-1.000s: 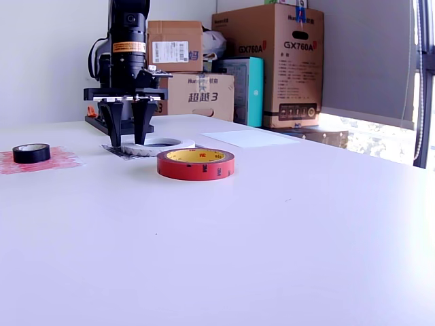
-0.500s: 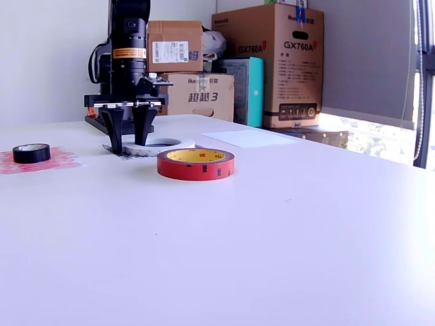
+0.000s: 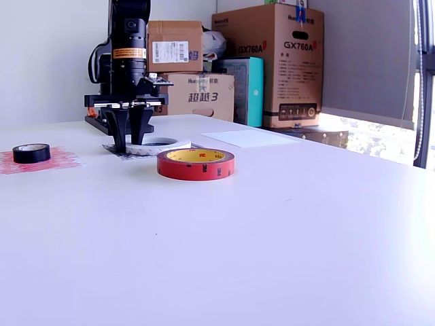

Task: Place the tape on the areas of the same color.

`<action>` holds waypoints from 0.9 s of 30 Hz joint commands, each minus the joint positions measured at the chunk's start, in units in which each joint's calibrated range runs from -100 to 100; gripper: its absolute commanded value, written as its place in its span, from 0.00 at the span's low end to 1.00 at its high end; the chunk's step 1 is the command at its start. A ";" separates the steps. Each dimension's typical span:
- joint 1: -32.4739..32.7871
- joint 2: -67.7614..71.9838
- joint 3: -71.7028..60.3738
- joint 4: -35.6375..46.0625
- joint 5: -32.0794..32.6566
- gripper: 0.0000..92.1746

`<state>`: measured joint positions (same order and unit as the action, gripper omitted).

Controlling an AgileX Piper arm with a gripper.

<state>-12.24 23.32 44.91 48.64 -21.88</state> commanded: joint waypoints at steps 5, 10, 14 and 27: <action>-0.22 -0.59 -5.79 -0.40 0.11 0.00; 0.89 -3.77 -10.70 0.11 0.28 0.00; 4.28 -6.67 -13.24 0.19 0.36 0.00; 25.67 -10.04 -13.06 0.19 8.87 0.00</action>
<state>4.11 12.39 31.32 48.95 -16.41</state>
